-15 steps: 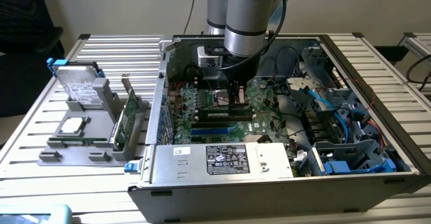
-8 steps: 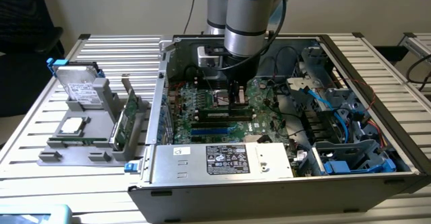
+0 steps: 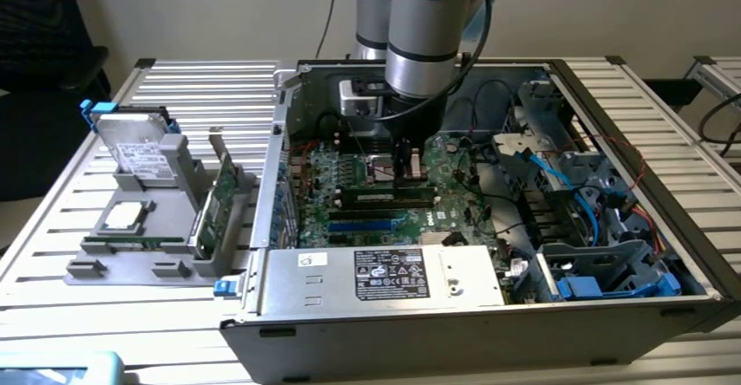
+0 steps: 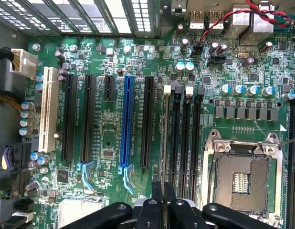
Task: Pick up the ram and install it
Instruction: 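Insert the ram into the slot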
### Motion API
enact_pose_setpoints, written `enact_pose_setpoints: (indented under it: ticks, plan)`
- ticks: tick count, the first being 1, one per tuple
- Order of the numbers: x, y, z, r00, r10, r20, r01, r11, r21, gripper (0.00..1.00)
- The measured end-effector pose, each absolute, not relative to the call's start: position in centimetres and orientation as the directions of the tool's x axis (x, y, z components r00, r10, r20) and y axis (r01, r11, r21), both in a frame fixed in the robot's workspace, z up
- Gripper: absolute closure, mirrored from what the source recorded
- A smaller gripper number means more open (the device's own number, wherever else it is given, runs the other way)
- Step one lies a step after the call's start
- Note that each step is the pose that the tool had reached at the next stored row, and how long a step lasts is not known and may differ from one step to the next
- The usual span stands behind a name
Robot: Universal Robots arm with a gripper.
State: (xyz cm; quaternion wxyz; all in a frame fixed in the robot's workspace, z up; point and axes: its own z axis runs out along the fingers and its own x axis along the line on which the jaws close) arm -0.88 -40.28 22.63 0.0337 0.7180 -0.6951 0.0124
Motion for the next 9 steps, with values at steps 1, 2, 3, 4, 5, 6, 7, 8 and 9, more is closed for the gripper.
enact_pose_setpoints:
  ticks: [1, 2, 3, 4, 5, 6, 7, 8, 9]
  plan:
    - [-0.88, -40.28, 22.63, 0.033, -0.997, 0.064, -0.999, -0.031, 0.030, 0.87]
    - [-0.87, -40.28, 22.63, 0.033, -0.997, 0.064, -0.999, -0.031, 0.029, 0.87]
    - [-0.88, -40.28, 22.63, 0.033, -0.997, 0.063, -0.999, -0.031, 0.029, 0.87]
    - [-0.89, -40.28, 22.62, 0.033, -0.997, 0.063, -0.999, -0.031, 0.028, 0.87]
    - [-0.90, -40.28, 22.62, 0.033, -0.997, 0.063, -0.999, -0.031, 0.028, 0.87]
    - [-0.91, -40.28, 22.62, 0.033, -0.997, 0.063, -0.999, -0.032, 0.028, 0.87]
    - [-0.92, -40.28, 22.62, 0.033, -0.997, 0.063, -0.999, -0.032, 0.028, 0.87]
    - [-0.94, -40.28, 22.63, 0.033, -0.997, 0.063, -0.999, -0.032, 0.028, 0.87]
    - [-0.96, -40.28, 22.65, 0.033, -0.997, 0.064, -0.999, -0.031, 0.028, 0.87]
